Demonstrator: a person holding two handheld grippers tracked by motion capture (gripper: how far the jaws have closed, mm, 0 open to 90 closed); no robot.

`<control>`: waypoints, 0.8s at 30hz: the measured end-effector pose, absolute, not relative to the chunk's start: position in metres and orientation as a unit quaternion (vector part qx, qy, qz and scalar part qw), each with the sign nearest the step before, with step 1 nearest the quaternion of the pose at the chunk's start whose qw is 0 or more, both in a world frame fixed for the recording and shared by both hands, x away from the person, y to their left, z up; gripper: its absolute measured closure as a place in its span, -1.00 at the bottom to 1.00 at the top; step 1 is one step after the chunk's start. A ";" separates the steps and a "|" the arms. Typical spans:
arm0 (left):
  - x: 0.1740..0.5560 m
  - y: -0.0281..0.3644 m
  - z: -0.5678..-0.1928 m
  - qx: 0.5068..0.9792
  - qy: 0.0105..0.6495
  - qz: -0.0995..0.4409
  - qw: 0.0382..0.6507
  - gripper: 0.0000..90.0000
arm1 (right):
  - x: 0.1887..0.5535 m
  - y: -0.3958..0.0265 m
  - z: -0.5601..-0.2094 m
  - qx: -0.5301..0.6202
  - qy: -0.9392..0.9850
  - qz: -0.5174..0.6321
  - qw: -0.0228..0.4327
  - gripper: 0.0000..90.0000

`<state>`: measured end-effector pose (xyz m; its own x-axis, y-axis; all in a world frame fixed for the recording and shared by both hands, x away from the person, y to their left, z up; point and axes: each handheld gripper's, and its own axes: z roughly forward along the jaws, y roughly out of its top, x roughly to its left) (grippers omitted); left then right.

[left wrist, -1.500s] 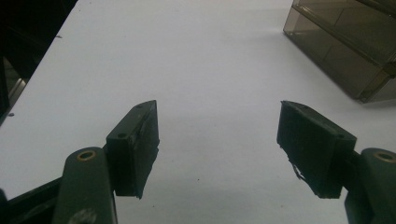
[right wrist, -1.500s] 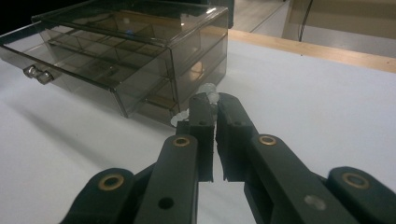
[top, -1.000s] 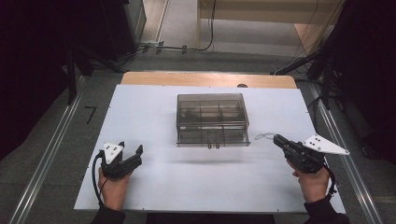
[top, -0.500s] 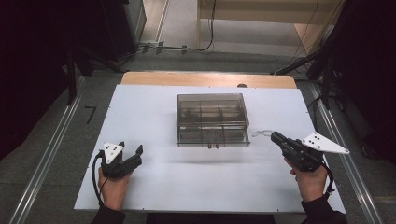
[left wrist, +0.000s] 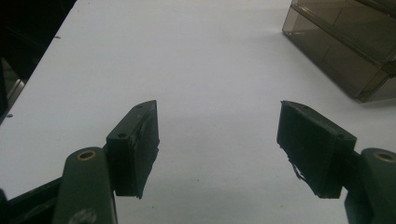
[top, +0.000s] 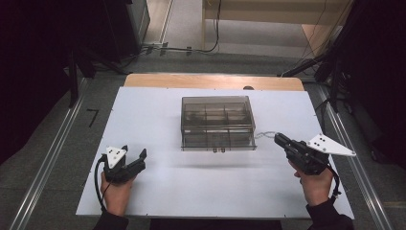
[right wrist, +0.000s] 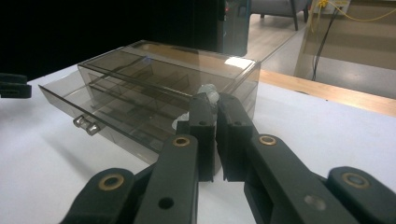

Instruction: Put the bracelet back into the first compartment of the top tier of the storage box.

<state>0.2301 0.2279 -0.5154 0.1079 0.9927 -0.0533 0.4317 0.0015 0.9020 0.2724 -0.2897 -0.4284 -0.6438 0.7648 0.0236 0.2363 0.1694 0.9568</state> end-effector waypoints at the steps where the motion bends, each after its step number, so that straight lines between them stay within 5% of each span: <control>1: 0.230 0.228 -0.515 0.619 0.575 0.340 0.413 -0.34 | 0.272 -0.290 -0.428 0.345 0.725 0.544 0.243 0.83; 24: 0.230 0.228 -0.515 0.619 0.575 0.340 0.414 -0.34 | 0.279 -0.261 -0.429 0.319 0.743 0.545 0.221 0.83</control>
